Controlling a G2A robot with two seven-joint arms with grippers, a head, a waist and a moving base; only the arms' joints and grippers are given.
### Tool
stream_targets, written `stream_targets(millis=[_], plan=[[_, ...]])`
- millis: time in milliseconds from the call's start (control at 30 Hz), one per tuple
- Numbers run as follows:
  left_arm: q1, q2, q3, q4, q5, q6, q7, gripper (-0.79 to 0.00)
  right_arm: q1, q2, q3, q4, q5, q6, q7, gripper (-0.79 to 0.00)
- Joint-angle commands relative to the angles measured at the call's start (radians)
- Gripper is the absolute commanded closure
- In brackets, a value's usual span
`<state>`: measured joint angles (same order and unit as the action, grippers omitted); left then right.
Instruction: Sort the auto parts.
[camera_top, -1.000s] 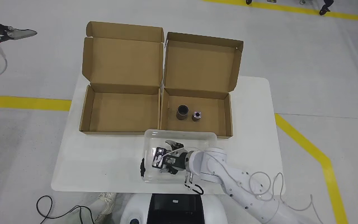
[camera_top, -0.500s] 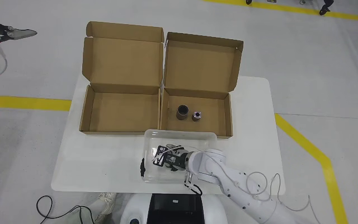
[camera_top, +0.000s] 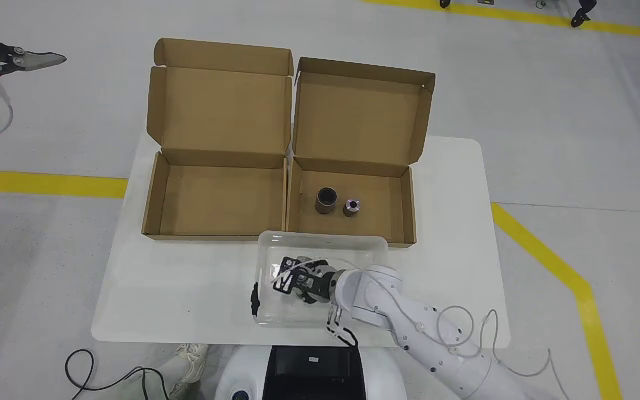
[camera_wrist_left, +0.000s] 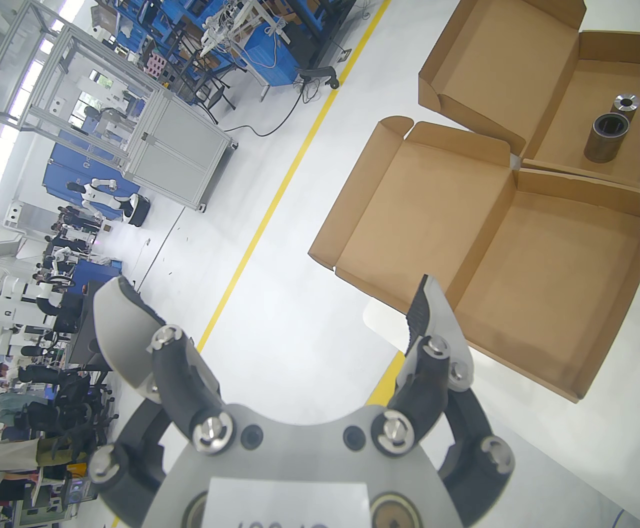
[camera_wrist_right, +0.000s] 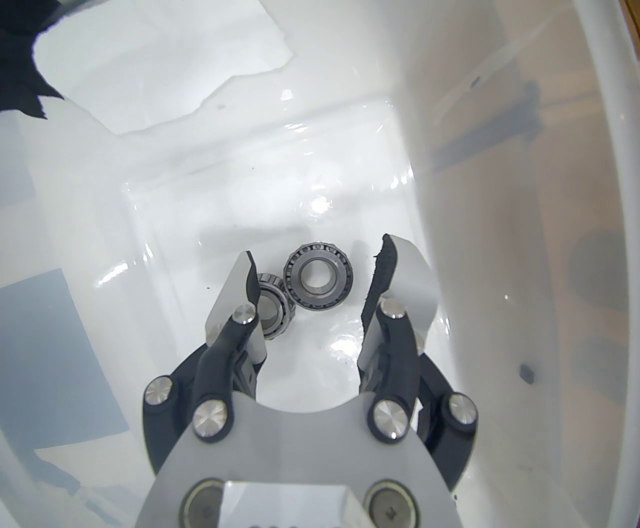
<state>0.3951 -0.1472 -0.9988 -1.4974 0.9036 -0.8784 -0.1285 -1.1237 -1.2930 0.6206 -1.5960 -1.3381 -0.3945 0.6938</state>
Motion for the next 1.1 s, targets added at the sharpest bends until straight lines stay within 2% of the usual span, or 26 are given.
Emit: stream_targets(millis=[0, 367, 533, 667, 933, 1067], plan=[[0.000, 0.000, 0.000, 0.000, 0.000, 0.000, 0.000, -0.785, 0.000, -0.001, 0.001, 0.002, 0.001, 0.001, 0.002, -0.394], [0.000, 0.000, 0.000, 0.000, 0.000, 0.000, 0.000, -0.785, 0.003, -0.012, -0.002, 0.009, 0.000, 0.015, 0.047, -0.379], [0.000, 0.000, 0.000, 0.000, 0.000, 0.000, 0.000, -0.785, 0.009, -0.018, -0.007, 0.015, -0.001, 0.018, 0.057, -0.219], [0.000, 0.000, 0.000, 0.000, 0.000, 0.000, 0.000, -0.785, 0.014, -0.023, -0.010, 0.021, -0.003, 0.019, 0.058, 0.000], [0.000, 0.000, 0.000, 0.000, 0.000, 0.000, 0.000, -0.785, -0.003, -0.022, -0.003, -0.026, -0.043, 0.029, 0.037, 0.000], [0.000, 0.000, 0.000, 0.000, 0.000, 0.000, 0.000, -0.785, -0.025, -0.012, 0.022, -0.066, -0.053, 0.003, -0.020, 0.000]])
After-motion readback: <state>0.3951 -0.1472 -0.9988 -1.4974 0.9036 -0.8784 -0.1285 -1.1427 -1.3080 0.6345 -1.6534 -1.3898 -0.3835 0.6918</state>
